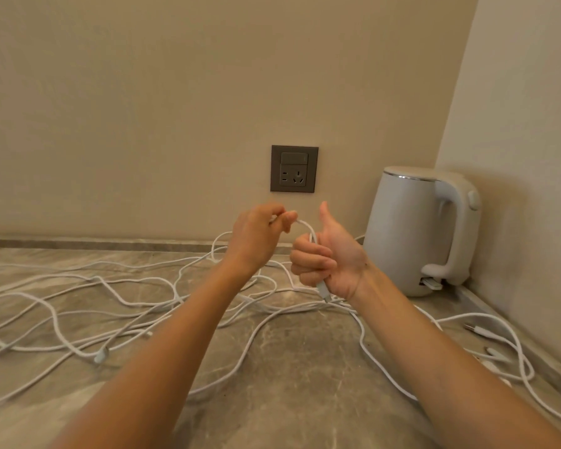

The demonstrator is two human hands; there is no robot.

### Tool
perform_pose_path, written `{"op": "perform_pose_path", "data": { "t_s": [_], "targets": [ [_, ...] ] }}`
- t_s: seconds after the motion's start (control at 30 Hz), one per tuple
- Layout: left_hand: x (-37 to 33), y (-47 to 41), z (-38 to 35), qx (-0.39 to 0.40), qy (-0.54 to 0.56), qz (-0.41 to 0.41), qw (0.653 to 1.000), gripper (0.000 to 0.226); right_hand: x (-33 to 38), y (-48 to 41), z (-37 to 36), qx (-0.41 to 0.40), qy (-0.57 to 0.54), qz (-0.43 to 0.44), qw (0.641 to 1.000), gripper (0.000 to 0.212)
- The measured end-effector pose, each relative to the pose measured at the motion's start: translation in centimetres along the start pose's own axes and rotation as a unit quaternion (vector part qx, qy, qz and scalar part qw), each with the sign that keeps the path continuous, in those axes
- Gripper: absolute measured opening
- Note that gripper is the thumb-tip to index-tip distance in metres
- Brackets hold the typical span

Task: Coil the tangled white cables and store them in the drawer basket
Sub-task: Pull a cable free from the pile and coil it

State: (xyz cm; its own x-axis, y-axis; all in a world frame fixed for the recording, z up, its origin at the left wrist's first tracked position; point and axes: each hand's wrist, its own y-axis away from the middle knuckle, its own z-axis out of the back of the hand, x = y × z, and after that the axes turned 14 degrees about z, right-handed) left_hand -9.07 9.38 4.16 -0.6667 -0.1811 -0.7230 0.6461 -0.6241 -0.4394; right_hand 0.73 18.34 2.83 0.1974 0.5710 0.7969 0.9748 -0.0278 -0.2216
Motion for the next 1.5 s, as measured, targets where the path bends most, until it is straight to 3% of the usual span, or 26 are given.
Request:
{"op": "perform_pose_path", "data": {
  "t_s": [0.1,0.2,0.3,0.43,0.53,0.6,0.73,0.9,1.17,1.37,1.5],
  "targets": [
    [0.3,0.5,-1.2,0.094,-0.036,-0.008,0.995,0.024,0.2,0.0,0.0,0.050,-0.133,0.040,0.989,0.086],
    [0.6,1.2,-2.4,0.211,-0.084,0.008,0.974,0.026,1.0,0.4,0.2,-0.063,-0.125,0.147,0.979,0.086],
    [0.5,1.7,-3.3,0.311,-0.134,0.014,0.941,0.032,1.8,1.0,0.1,-0.153,-0.167,0.229,0.947,0.079],
    [-0.9,2.2,-3.0,0.355,-0.180,-0.018,0.917,0.028,1.9,1.1,0.3,-0.239,-0.186,0.292,0.907,0.066],
    [-1.8,2.3,-2.4,0.387,-0.200,-0.028,0.900,0.030,1.7,0.9,0.4,-0.305,-0.131,0.333,0.882,0.058],
    [-2.2,2.2,-1.8,0.390,-0.221,-0.032,0.893,0.027,1.6,0.8,0.4,-0.320,-0.081,0.342,0.880,0.064],
    [-2.4,2.1,-1.1,0.371,-0.231,-0.055,0.898,0.024,1.2,0.5,0.6,-0.323,0.049,0.344,0.881,0.069],
    [-2.7,1.7,0.0,0.302,-0.196,-0.068,0.930,0.023,0.5,0.3,1.3,-0.335,0.216,0.308,0.864,0.070],
    [-1.7,0.6,1.4,0.162,-0.097,-0.069,0.980,0.022,0.4,0.5,1.7,-0.342,0.314,0.189,0.866,0.077],
    [-1.1,0.2,1.1,0.035,-0.035,-0.097,0.994,0.021,0.6,0.8,1.0,-0.177,0.345,0.042,0.921,0.095],
    [-1.0,0.0,0.9,-0.007,-0.004,-0.085,0.996,0.027,1.1,1.1,0.5,-0.087,0.249,0.005,0.965,0.099]
  ]
}}
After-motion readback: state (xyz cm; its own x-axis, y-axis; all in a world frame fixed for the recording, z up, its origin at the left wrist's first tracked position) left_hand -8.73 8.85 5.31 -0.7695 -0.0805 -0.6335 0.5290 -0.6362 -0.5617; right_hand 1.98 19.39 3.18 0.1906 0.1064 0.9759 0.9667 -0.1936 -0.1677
